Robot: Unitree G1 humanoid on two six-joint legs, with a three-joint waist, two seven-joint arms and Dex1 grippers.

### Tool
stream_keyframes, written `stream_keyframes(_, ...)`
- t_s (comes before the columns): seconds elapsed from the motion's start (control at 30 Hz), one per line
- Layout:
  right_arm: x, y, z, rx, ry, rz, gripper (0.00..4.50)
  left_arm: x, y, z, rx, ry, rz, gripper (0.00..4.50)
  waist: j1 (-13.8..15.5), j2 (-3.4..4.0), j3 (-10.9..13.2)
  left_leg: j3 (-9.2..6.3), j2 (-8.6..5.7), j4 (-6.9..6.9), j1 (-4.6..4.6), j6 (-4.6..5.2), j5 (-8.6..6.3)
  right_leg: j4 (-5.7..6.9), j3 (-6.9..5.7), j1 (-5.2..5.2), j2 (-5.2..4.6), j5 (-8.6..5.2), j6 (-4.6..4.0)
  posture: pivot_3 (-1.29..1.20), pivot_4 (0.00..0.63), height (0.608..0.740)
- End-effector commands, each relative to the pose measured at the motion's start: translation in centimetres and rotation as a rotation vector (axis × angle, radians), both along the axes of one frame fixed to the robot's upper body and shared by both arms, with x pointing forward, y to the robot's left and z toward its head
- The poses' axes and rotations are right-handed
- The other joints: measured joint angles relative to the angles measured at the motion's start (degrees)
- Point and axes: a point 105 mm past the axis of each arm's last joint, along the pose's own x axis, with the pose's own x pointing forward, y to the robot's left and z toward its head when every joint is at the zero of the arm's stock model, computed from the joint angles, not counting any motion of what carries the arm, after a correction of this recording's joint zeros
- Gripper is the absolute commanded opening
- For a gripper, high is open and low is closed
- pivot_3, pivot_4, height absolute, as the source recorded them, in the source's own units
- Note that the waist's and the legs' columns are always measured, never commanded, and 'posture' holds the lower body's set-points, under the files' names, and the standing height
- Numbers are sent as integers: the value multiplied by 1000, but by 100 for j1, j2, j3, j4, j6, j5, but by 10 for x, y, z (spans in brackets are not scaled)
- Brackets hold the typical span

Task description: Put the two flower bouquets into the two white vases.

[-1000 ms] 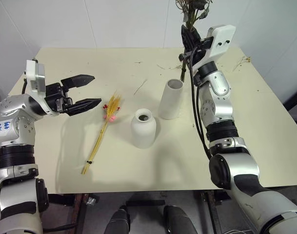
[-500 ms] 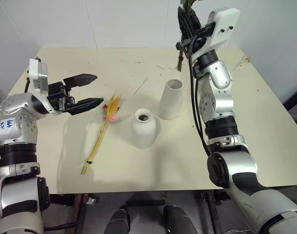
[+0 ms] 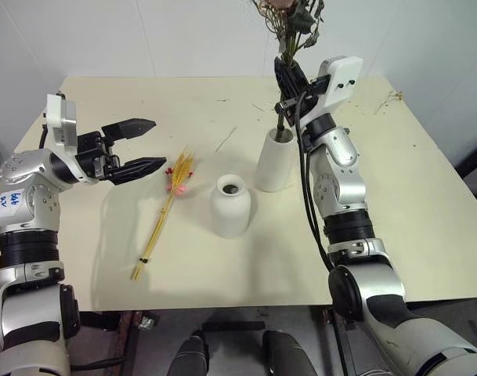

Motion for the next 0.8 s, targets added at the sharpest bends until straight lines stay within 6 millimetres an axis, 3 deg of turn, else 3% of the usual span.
stream_keyframes(0.03, -3, -6, 5, 16, -32, -14, 92, -6, 6, 11, 1, -54, 16, 4500, 3, 0, 0, 0, 0, 0, 0, 0, 0, 0, 0, 0, 0, 0, 0, 0, 150, 740)
stream_keyframes(0.23, 5, -13, -12, 43, 22, -32, 92, -6, 5, 10, 1, -51, 13, 4500, 16, 0, 0, 0, 0, 0, -1, 0, 0, 0, 0, 0, 0, 0, 0, 0, 150, 740)
stream_keyframes(0.47, 12, -19, -16, 70, 39, -55, 92, -3, 3, 11, -1, -52, 9, 4500, 6, 0, 0, 0, 0, 0, 0, 0, 0, 0, 1, 0, 1, 0, 0, 0, 150, 740)
stream_keyframes(0.8, 3, -25, -10, 56, 12, -55, 3420, -1, 2, 12, -3, -52, 11, 4500, 13, 0, 0, 0, 0, 0, -1, 0, 0, -1, 1, 0, 1, 0, 0, 0, 150, 740)
